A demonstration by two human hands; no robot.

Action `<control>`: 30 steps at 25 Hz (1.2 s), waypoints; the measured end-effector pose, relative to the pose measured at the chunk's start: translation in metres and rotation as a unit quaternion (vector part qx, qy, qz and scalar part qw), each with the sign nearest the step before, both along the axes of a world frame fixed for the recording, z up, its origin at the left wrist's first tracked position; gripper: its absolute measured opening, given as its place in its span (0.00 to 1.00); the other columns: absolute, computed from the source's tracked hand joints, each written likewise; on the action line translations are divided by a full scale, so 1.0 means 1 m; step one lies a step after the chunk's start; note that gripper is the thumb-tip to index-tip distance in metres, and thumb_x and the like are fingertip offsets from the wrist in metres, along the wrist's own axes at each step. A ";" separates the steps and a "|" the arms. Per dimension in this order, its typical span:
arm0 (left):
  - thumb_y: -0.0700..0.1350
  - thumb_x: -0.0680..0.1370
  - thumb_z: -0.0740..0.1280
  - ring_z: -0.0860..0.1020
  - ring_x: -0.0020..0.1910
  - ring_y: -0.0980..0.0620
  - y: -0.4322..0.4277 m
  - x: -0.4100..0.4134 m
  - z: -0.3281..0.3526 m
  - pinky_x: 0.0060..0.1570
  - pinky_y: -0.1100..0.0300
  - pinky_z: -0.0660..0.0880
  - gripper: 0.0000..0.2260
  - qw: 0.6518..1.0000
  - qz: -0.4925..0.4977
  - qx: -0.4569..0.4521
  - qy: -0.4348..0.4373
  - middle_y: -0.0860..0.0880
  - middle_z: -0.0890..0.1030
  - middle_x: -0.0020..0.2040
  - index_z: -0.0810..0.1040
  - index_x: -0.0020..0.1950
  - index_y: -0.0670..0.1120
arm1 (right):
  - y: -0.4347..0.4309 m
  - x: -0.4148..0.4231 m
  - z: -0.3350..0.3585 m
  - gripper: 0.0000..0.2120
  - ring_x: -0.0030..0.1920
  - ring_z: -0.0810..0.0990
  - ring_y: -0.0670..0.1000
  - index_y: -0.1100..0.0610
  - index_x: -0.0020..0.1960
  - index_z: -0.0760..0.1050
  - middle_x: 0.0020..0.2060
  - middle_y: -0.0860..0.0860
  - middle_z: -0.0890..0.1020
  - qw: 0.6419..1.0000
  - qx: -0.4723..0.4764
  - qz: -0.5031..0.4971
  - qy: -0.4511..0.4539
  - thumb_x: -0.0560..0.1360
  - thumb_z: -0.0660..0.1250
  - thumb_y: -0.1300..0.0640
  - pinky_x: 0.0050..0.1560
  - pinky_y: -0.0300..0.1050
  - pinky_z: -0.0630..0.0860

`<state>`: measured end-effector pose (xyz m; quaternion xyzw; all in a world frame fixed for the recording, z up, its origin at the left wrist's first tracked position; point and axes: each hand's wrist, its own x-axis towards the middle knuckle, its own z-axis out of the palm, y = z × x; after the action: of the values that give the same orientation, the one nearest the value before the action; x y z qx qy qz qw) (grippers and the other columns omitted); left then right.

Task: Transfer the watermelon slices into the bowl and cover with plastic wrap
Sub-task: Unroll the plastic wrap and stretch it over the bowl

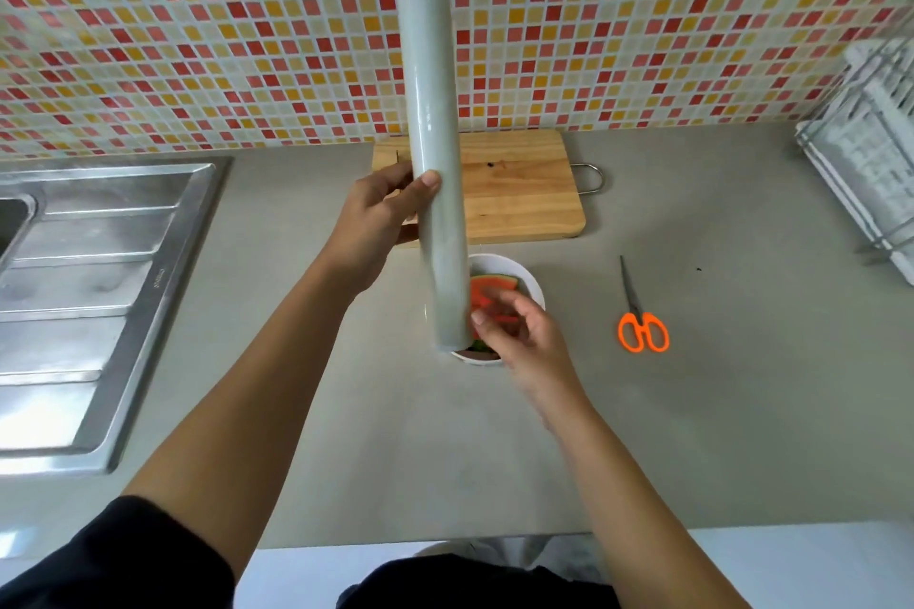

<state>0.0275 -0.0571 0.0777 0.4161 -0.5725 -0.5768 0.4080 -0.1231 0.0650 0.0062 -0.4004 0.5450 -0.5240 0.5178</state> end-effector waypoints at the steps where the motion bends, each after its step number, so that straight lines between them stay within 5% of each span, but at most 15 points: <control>1: 0.49 0.77 0.65 0.81 0.48 0.52 0.000 -0.002 0.002 0.44 0.57 0.78 0.15 1.000 -0.002 0.001 0.005 0.45 0.79 0.51 0.78 0.59 0.42 | -0.001 0.001 0.001 0.08 0.47 0.81 0.43 0.44 0.47 0.80 0.45 0.43 0.84 1.000 -0.003 -0.005 0.002 0.69 0.72 0.53 0.44 0.32 0.76; 6: 0.50 0.75 0.66 0.81 0.49 0.51 0.000 -0.006 0.011 0.44 0.58 0.78 0.14 1.000 -0.017 -0.011 0.007 0.50 0.81 0.48 0.79 0.58 0.45 | -0.003 0.009 0.006 0.02 0.40 0.82 0.42 0.49 0.41 0.80 0.39 0.46 0.84 0.998 -0.019 -0.055 0.022 0.69 0.73 0.53 0.39 0.30 0.75; 10: 0.51 0.75 0.67 0.81 0.50 0.51 0.004 -0.006 0.014 0.45 0.57 0.79 0.14 1.000 -0.012 -0.020 -0.007 0.51 0.81 0.48 0.79 0.58 0.47 | -0.003 0.006 0.006 0.06 0.36 0.78 0.40 0.48 0.38 0.76 0.35 0.44 0.81 0.996 -0.019 -0.052 0.075 0.74 0.66 0.54 0.39 0.31 0.73; 14: 0.52 0.76 0.66 0.80 0.52 0.47 0.008 -0.010 0.017 0.48 0.53 0.81 0.17 0.997 -0.002 -0.053 -0.060 0.46 0.80 0.52 0.77 0.62 0.46 | -0.002 0.004 0.006 0.07 0.37 0.78 0.46 0.47 0.39 0.72 0.35 0.45 0.79 0.996 -0.009 -0.033 0.079 0.77 0.62 0.53 0.45 0.42 0.75; 19: 0.51 0.77 0.67 0.78 0.52 0.41 0.015 -0.015 0.021 0.52 0.42 0.78 0.14 0.991 0.036 -0.066 -0.106 0.41 0.79 0.51 0.78 0.60 0.49 | 0.000 -0.007 0.013 0.08 0.38 0.81 0.41 0.45 0.40 0.78 0.34 0.41 0.83 1.000 0.025 -0.012 0.010 0.75 0.64 0.54 0.44 0.36 0.75; 24: 0.54 0.76 0.67 0.80 0.50 0.45 0.024 -0.017 0.030 0.47 0.49 0.81 0.09 0.991 0.013 -0.055 -0.122 0.46 0.80 0.49 0.79 0.54 0.55 | -0.016 -0.018 0.034 0.07 0.35 0.83 0.40 0.51 0.48 0.79 0.34 0.41 0.85 0.996 0.014 -0.028 -0.088 0.75 0.65 0.49 0.32 0.31 0.75; 30: 0.54 0.74 0.68 0.80 0.49 0.43 0.037 -0.018 0.019 0.49 0.45 0.80 0.16 0.990 0.019 -0.041 -0.131 0.44 0.81 0.49 0.80 0.59 0.49 | -0.023 -0.014 0.043 0.09 0.31 0.77 0.45 0.52 0.36 0.81 0.30 0.47 0.80 0.982 0.022 0.000 -0.187 0.74 0.67 0.59 0.31 0.36 0.76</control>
<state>0.0092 -0.0206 0.0971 0.4816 -0.6364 -0.4854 0.3569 -0.1367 0.0421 0.0489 -0.2837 0.4505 -0.5774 0.6190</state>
